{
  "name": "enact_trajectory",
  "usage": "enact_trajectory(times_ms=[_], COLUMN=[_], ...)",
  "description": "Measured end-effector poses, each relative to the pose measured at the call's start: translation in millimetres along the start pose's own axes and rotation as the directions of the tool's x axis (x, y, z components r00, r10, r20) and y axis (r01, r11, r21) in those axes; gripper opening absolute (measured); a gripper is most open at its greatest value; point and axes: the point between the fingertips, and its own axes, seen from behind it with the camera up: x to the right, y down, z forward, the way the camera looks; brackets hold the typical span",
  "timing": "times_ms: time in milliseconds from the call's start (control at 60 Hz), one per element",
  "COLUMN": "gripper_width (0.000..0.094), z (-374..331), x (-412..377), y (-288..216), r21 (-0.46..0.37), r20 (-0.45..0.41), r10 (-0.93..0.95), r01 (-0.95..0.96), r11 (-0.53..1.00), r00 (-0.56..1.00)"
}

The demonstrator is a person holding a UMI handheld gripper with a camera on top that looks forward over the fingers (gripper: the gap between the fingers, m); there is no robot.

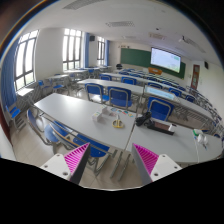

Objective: Unplug charger

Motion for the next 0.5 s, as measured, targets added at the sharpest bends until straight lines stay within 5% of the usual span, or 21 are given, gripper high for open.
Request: enact_trajectory(times_ms=[267, 500], gripper_width=[0.0847, 0.0851], z=[38.0, 138.5], x=[53.7, 212.5], y=[69.1, 89.2], r21=[-0.097, -0.042], r20=[-0.098, -0.288], r10=[0.062, 0.129], r01=[-0.072, -0.147], r11=[0.993, 0.988], r00=[0.993, 0.949])
